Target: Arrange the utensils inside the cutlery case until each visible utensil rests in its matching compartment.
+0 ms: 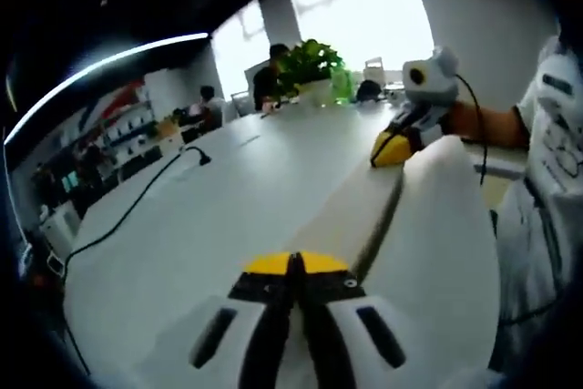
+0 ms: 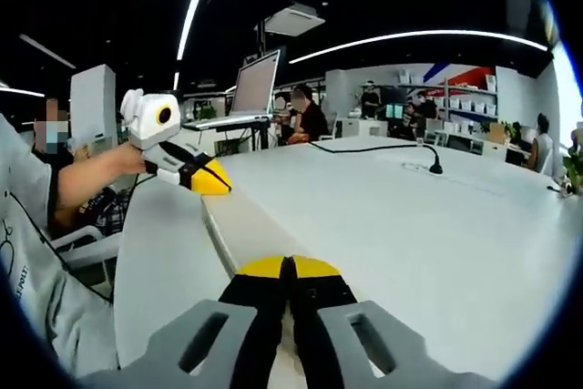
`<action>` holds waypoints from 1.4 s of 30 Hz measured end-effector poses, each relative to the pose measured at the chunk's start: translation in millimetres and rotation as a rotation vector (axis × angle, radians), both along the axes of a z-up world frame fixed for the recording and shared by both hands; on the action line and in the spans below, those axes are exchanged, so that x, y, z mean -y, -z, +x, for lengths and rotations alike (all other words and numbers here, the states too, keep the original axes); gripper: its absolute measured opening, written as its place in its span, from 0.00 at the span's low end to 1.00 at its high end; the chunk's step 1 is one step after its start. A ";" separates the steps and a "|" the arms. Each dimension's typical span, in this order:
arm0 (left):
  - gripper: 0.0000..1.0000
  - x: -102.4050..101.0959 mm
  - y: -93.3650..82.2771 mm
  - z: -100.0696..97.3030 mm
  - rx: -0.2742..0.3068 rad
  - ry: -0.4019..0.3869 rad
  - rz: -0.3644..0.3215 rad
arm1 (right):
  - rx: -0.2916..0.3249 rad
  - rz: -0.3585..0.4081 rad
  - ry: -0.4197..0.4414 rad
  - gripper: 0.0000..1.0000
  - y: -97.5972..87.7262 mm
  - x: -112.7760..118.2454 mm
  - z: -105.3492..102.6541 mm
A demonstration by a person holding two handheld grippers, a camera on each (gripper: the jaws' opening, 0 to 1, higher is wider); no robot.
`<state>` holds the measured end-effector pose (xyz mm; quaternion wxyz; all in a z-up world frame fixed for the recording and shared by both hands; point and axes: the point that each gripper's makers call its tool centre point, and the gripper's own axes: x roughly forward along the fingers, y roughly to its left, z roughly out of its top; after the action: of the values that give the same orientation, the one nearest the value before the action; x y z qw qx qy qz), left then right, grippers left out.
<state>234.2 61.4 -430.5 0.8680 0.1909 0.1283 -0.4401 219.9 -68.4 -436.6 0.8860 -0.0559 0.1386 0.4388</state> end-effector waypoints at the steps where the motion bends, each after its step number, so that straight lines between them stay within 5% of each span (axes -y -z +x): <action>1: 0.03 3.0 -0.4 -1.5 -0.003 0.007 -0.012 | -0.002 0.000 0.001 0.00 -0.1 -0.1 0.2; 7: 0.02 13.5 -0.7 -5.4 -0.018 0.024 -0.050 | 0.001 -0.002 0.007 0.00 0.5 -0.7 0.6; 9: 0.00 19.3 0.3 -10.5 -0.067 0.029 -0.105 | 0.007 -0.003 0.008 0.00 0.7 -0.7 0.4; 21: 0.00 19.7 3.3 -13.8 -0.020 0.004 -0.132 | -0.001 -0.020 0.004 0.00 2.5 -1.6 -0.4; 24: 0.00 19.3 2.1 -12.1 -0.067 0.010 -0.232 | 0.004 -0.013 0.008 0.00 1.6 -1.6 -0.1; 28: 0.00 19.9 1.7 -10.1 -0.072 0.011 -0.196 | 0.005 -0.009 0.002 0.00 0.1 -2.3 -0.6; 31: 0.00 14.8 2.4 -3.5 -0.173 -0.025 -0.228 | -0.077 0.071 0.018 0.07 -5.1 5.0 2.6; 33: 0.00 10.9 -6.7 6.8 -0.108 -0.036 -0.235 | -0.087 0.086 0.049 0.16 -5.7 14.7 8.9; 37: 0.02 9.1 -9.4 13.6 -0.117 -0.070 -0.248 | -0.067 0.069 0.089 0.10 -2.3 29.8 14.8; 42: 0.02 4.7 3.6 19.8 -0.081 -0.106 -0.121 | -0.042 0.052 0.109 0.05 -1.4 36.3 17.8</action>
<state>254.0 56.8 -434.1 0.8941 0.1133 0.1464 -0.4079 237.7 -104.7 -435.3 0.9066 -0.0159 0.1484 0.3947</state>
